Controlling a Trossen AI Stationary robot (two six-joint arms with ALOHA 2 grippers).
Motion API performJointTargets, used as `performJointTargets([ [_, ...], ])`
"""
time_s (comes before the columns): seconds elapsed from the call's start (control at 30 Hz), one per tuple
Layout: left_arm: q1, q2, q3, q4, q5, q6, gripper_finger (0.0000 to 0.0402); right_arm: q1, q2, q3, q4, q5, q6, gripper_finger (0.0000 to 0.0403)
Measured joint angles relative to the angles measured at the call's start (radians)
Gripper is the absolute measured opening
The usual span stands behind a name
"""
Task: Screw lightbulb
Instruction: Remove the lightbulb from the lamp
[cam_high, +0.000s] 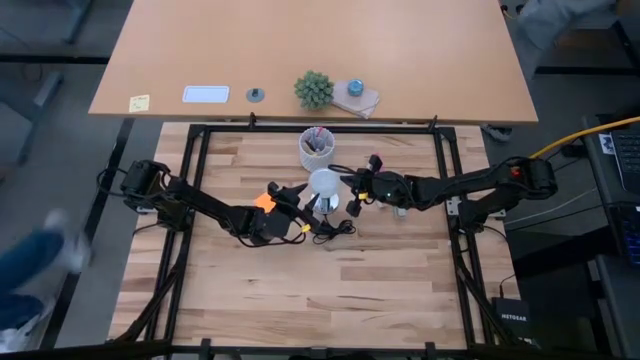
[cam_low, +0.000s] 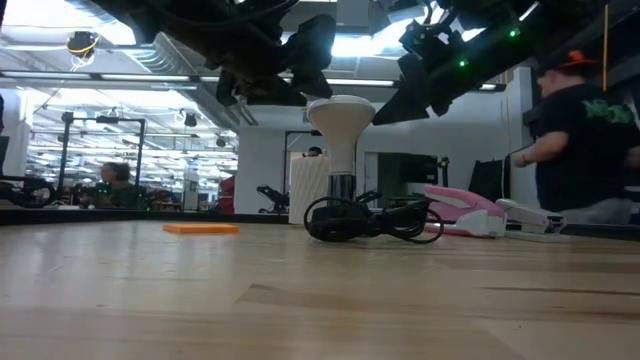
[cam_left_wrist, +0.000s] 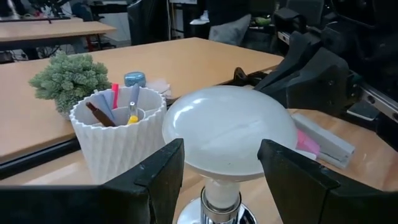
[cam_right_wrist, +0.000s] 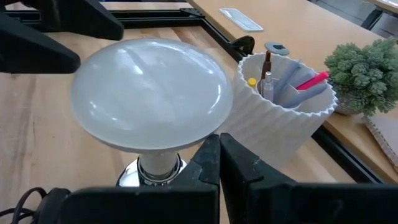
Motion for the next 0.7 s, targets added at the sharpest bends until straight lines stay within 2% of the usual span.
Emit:
performJointTargets([
  [0.13,-0.007,0.001,0.0,0.034,-0.003,0.028,0.0205,0.002,-0.019,0.001,-0.032,0.006,0.0,0.0003],
  [0.3,-0.02,0.002,0.0,0.179,-0.01,0.166,0.0205,0.003,-0.08,0.002,-0.09,0.004,0.0,0.0003],
  [0.5,-0.02,0.002,0.0,0.299,-0.108,0.344,0.0205,0.045,-0.158,0.002,-0.109,-0.034,0.023,0.0003],
  [0.6,-0.008,0.002,-0.001,0.309,-0.166,0.391,0.0205,0.087,-0.171,0.002,-0.11,-0.057,0.026,0.0003],
  [0.7,0.013,0.002,-0.001,0.304,-0.175,0.417,0.0205,0.12,-0.166,0.002,-0.108,-0.057,0.026,0.0003],
])
